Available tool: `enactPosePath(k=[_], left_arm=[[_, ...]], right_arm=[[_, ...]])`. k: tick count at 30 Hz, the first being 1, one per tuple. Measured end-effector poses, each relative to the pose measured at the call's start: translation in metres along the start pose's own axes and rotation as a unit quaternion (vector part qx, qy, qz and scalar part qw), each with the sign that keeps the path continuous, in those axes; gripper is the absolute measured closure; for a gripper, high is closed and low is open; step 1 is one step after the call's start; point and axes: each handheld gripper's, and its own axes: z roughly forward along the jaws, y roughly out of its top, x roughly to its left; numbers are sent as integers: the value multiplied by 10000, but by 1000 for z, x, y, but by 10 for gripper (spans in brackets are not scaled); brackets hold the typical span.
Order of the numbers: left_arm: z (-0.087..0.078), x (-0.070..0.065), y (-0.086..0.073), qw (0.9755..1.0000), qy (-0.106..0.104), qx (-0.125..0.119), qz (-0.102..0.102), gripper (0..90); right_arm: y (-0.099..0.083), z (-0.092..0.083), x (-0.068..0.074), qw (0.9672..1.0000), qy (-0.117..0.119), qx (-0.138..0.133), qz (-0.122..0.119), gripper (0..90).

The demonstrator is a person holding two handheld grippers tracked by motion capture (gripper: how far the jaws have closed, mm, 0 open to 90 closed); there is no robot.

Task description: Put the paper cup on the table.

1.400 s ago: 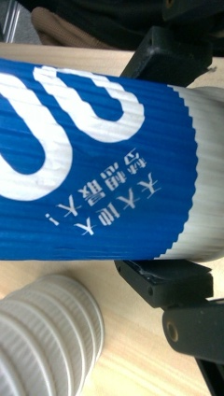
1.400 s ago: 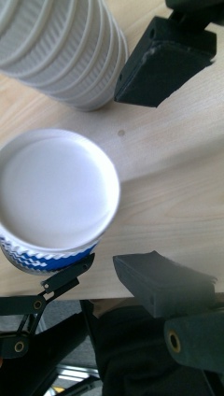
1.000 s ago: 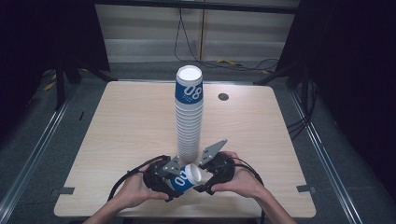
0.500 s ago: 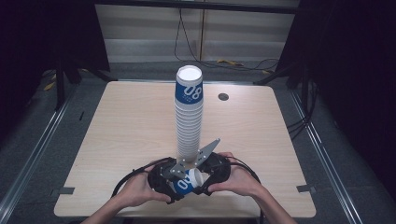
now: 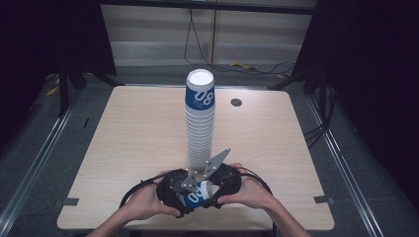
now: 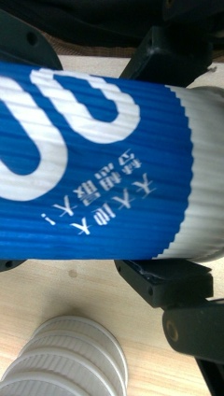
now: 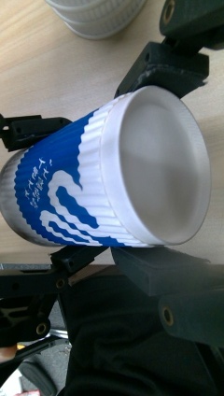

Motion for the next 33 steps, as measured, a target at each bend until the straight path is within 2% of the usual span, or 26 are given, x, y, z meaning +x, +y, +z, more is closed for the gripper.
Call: enactPosePath(k=[1, 3, 4, 5, 9, 10, 11, 12, 13, 15, 17, 21, 23, 26, 27, 30, 31, 32, 33], left_arm=[[-1, 1, 0, 10000, -9, 7, 46, 222], [0, -1, -1, 9996, 62, -232, -149, 217], [-1, -1, 0, 9996, 44, -243, -115, 214], [0, -2, -1, 9993, 65, -311, -208, 211], [-1, -1, -1, 9990, 147, -375, -206, 202], [-2, 0, -1, 9991, 125, -368, -180, 201], [-5, 3, -1, 9996, 112, -254, -73, 199], [-7, 4, -2, 9995, 128, -280, -81, 196], [-6, 4, -2, 9986, 131, -474, -203, 194], [-10, 5, -3, 9982, 125, -541, -215, 192], [-14, 6, -5, 9976, 206, -608, -244, 191], [-18, 8, -7, 9959, 156, -818, -357, 194], [-20, 9, -9, 9933, 250, -1015, -502, 190], [-24, 13, -13, 9885, 264, -1321, -681, 189], [-27, 14, -14, 9884, 247, -1311, -730, 189], [-31, 17, -19, 9825, 278, -1612, -896, 184], [-33, 18, -20, 9798, 278, -1740, -949, 184], [-35, 19, -22, 9784, 297, -1816, -941, 189], [-37, 19, -23, 9759, 332, -1935, -948, 202]], right_arm=[[0, -1, 0, 10000, -14, -37, 4, 285], [0, -3, 0, 9999, -59, -80, -32, 287], [0, -3, 0, 9999, -77, -124, -18, 288], [0, -4, 1, 9999, -78, -119, -22, 289], [-1, -6, 1, 9998, -101, -146, -63, 291], [-1, -7, 2, 9998, -162, -132, -45, 292], [-1, -7, 1, 9996, -179, -172, -101, 292], [-1, -7, 1, 9996, -194, -167, -104, 293], [-1, -7, 2, 9996, -222, -153, -99, 293], [-2, -7, 1, 9995, -279, -127, -49, 294], [-4, -8, -1, 9995, -276, -145, -1, 294], [-6, -10, -2, 9993, -333, -192, 19, 294], [-6, -11, -2, 9990, -383, -244, 24, 294], [-10, -15, -4, 9984, -450, -333, 99, 294], [-11, -17, -4, 9983, -453, -344, 108, 294], [-15, -21, -5, 9977, -506, -395, 197, 294], [-16, -22, -5, 9975, -517, -414, 257, 294], [-17, -23, -5, 9975, -498, -428, 266, 294], [-18, -24, -5, 9970, -559, -469, 255, 294]])
